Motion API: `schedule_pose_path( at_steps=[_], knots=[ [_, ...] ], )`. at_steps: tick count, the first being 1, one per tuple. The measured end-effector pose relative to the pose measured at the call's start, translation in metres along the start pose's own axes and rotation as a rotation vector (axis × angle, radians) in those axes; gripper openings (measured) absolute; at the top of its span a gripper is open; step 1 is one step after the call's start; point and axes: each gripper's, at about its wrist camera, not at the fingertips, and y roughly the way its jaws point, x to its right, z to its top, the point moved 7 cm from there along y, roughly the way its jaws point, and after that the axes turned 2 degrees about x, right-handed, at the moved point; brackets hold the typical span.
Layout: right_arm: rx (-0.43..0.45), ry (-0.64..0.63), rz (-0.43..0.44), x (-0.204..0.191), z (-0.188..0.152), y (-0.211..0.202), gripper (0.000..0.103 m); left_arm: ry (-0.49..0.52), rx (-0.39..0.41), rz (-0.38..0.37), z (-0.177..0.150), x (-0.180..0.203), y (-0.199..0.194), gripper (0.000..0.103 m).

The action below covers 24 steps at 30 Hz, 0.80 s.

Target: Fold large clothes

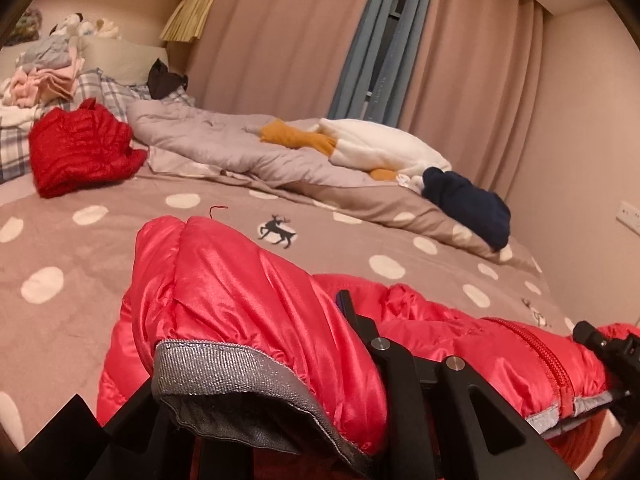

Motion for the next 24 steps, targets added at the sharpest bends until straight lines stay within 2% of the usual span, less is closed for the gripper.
schedule_pose_path(
  at_steps=[2, 6, 10, 13, 14, 15, 16, 17, 18, 19, 20, 22, 24],
  knots=[
    [0.002, -0.018, 0.007, -0.001, 0.001, -0.001, 0.039, -0.019, 0.001, -0.007, 0.001, -0.002, 0.001, 0.018],
    [0.032, -0.01, 0.004, 0.002, 0.005, -0.01, 0.041, -0.036, -0.008, 0.005, 0.002, -0.001, -0.001, 0.018],
    [0.05, -0.002, 0.019, 0.002, 0.006, -0.02, 0.042, 0.013, 0.0, 0.036, 0.005, 0.006, -0.012, 0.018],
    [0.057, 0.013, 0.034, 0.001, 0.005, -0.025, 0.042, 0.017, 0.014, 0.047, 0.009, 0.009, -0.024, 0.028],
    [0.059, 0.013, 0.041, 0.0, 0.006, -0.026, 0.043, 0.003, 0.016, 0.039, 0.011, 0.009, -0.028, 0.036],
    [0.061, 0.007, 0.042, -0.001, 0.006, -0.028, 0.044, -0.015, 0.015, 0.03, 0.013, 0.01, -0.032, 0.05],
    [0.063, 0.0, 0.043, -0.003, 0.006, -0.029, 0.049, -0.032, 0.019, 0.019, 0.015, 0.011, -0.035, 0.059],
    [0.068, -0.017, 0.045, -0.006, 0.007, -0.031, 0.058, -0.054, 0.028, 0.006, 0.017, 0.011, -0.04, 0.079],
    [0.074, -0.03, 0.048, -0.008, 0.008, -0.033, 0.065, -0.076, 0.048, -0.003, 0.019, 0.011, -0.046, 0.09],
    [0.087, -0.05, 0.054, -0.011, 0.009, -0.036, 0.079, -0.088, 0.077, -0.011, 0.022, 0.012, -0.052, 0.092],
    [0.098, -0.064, 0.059, -0.014, 0.01, -0.039, 0.088, -0.081, 0.096, -0.013, 0.024, 0.013, -0.057, 0.092],
    [0.128, -0.092, 0.063, -0.02, 0.012, -0.046, 0.099, -0.021, 0.105, 0.004, 0.027, 0.019, -0.061, 0.092],
    [0.161, -0.118, 0.072, -0.027, 0.014, -0.053, 0.103, 0.033, 0.121, 0.038, 0.03, 0.023, -0.065, 0.094]
  ],
)
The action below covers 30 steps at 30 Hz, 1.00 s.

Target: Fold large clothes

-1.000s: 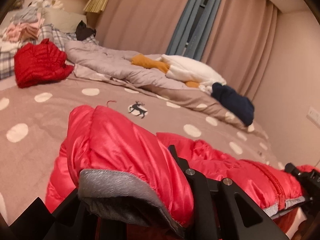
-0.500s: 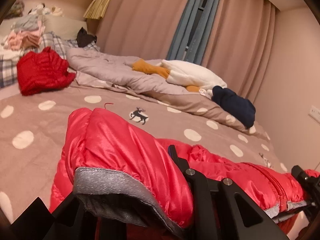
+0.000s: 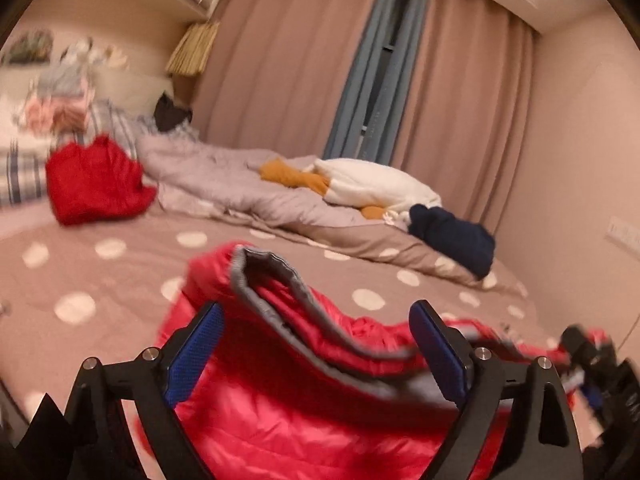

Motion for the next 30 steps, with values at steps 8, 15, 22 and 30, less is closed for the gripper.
schedule_pose_path(
  at_steps=[8, 15, 22, 30],
  knots=[
    [0.056, -0.039, 0.047, -0.018, 0.011, -0.012, 0.103, -0.041, 0.03, 0.02, 0.012, -0.017, -0.006, 0.096],
    [0.019, -0.022, -0.034, 0.0, 0.005, 0.002, 0.103, -0.037, -0.012, 0.053, 0.002, -0.027, 0.011, 0.096],
    [-0.002, -0.03, -0.075, 0.009, 0.011, 0.027, 0.103, 0.038, -0.078, 0.05, -0.008, -0.025, 0.054, 0.096],
    [-0.245, 0.059, -0.227, 0.071, -0.047, 0.117, 0.102, 0.084, -0.275, 0.117, -0.071, -0.038, 0.135, 0.097]
  ],
)
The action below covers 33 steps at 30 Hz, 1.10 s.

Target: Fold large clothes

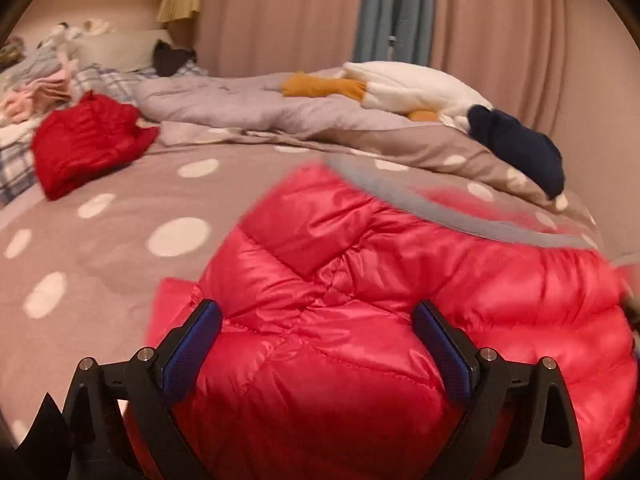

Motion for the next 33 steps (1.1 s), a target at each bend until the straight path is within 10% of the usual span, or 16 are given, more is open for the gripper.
schedule_pose_path(
  at_steps=[5, 33],
  knots=[
    [-0.03, -0.087, -0.138, -0.006, -0.013, 0.032, 0.103, -0.006, 0.012, 0.033, -0.002, 0.0, 0.011, 0.1],
    [-0.031, -0.155, -0.257, -0.004, -0.015, 0.048, 0.103, 0.016, 0.017, 0.091, -0.003, 0.008, 0.023, 0.102]
  ],
)
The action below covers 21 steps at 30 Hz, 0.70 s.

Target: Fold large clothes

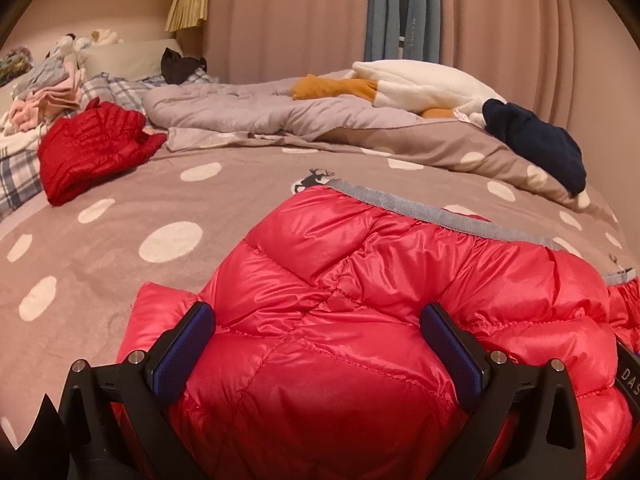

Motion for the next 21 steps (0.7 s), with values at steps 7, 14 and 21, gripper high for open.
schedule_pose_path(
  at_steps=[7, 14, 21],
  knots=[
    [0.005, 0.012, 0.016, 0.0028, 0.0006, -0.0017, 0.103, 0.007, 0.0, 0.006, 0.0009, -0.0006, -0.0002, 0.102],
    [0.011, 0.016, 0.021, 0.0032, -0.0006, -0.0036, 0.103, 0.005, 0.002, 0.005, 0.0007, -0.0008, -0.0009, 0.102],
    [0.012, 0.02, 0.027, 0.0041, -0.0003, -0.0036, 0.103, 0.007, 0.002, 0.007, 0.0009, -0.0013, -0.0017, 0.102]
  ],
)
